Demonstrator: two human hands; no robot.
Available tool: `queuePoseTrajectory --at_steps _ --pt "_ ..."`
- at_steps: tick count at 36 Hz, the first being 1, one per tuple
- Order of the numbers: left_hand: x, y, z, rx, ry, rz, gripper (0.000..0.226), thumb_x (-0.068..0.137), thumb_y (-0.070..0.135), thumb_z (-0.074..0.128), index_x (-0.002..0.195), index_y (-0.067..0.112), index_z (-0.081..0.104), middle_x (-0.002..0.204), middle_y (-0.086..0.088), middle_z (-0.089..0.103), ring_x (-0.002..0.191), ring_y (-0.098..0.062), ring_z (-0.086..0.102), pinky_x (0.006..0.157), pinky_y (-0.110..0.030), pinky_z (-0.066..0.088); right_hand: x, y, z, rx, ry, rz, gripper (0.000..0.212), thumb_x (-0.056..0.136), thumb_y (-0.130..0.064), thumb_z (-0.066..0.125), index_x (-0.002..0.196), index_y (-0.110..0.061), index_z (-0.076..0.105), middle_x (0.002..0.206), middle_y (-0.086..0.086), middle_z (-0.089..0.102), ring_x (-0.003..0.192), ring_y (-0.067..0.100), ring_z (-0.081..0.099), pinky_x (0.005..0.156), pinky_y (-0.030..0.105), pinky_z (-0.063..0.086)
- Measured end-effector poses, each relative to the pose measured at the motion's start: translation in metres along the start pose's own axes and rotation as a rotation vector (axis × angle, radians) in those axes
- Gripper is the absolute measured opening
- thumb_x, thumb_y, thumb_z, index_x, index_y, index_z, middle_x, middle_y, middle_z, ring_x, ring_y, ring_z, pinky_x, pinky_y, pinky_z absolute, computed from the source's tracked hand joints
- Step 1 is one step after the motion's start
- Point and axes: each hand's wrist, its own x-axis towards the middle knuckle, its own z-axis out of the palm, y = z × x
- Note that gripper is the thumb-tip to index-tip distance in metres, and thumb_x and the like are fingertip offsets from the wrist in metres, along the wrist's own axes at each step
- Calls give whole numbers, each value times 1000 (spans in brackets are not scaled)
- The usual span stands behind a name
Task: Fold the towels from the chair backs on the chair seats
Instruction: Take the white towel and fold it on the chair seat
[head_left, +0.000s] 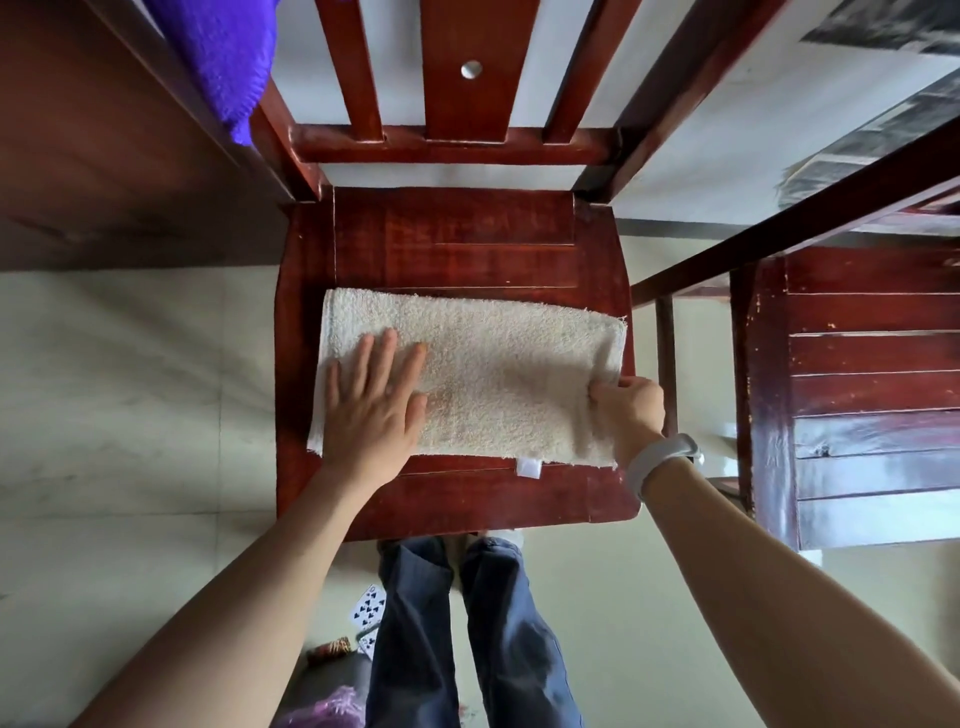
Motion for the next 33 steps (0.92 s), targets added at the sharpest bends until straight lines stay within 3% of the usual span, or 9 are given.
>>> queuePoseTrajectory --at_steps 3,7,10,14,17,20,23,28,33 --pt "-2 0 -1 -5 6 2 55 93 32 47 144 24 28 154 -8 18 143 -29 9 113 -56 11 -6 0 -1 -160 38 -140 9 81 -17 53 76 -10 56 80 12 60 72 24 53 70 36 49" --pt "-5 2 -5 -77 22 -5 53 94 26 47 144 21 30 154 -10 17 143 -29 8 113 -54 8 -20 -4 -5 -91 28 -299 15 83 -22 59 79 -14 47 72 -2 53 66 18 49 53 27 37" --pt "-8 5 -13 -281 116 -21 43 90 11 52 132 8 48 145 -14 38 139 -28 26 111 -52 22 -39 -18 -4 0 -51 -378 18 81 -20 63 77 -17 46 70 -6 49 64 13 48 54 22 40" --pt "-21 2 -32 -871 255 -302 24 91 8 52 113 10 61 120 -6 61 115 -18 55 97 -22 41 -79 -55 14 150 -236 -488 24 80 -13 66 71 -22 45 70 -8 51 61 6 51 53 8 42" --pt "-28 -7 -45 -1442 129 -601 19 95 21 47 105 17 63 105 -4 68 102 -20 63 85 -27 50 -111 -82 40 318 -604 -466 21 83 -6 63 74 -18 48 75 -2 53 62 9 61 59 25 57" --pt "-32 -21 -45 -1808 -26 -855 39 99 35 32 129 17 50 123 -6 60 115 -22 54 98 -38 42 -127 -95 65 222 -782 -441 11 88 -4 57 90 -14 52 83 -1 54 66 9 60 59 21 57" --pt "-41 -24 -39 -1733 -30 -876 48 95 39 42 135 14 42 135 -7 50 116 -19 51 94 -38 44 -119 -96 79 -4 -594 -579 16 92 -6 48 104 -9 59 89 -4 58 72 10 56 62 20 49" --pt "-40 -15 -29 -1018 55 -690 58 84 38 63 133 13 47 133 -8 54 114 -18 56 101 -30 41 -90 -100 82 -378 -193 -944 30 91 -7 42 114 -13 60 120 6 56 113 24 46 94 36 38" --pt "-44 1 -34 -765 283 -700 32 89 15 55 120 12 62 112 -11 67 100 -22 62 70 -7 30 -64 -122 93 -757 -215 -1039 41 96 -30 39 136 -21 40 141 2 40 132 24 29 107 49 21"
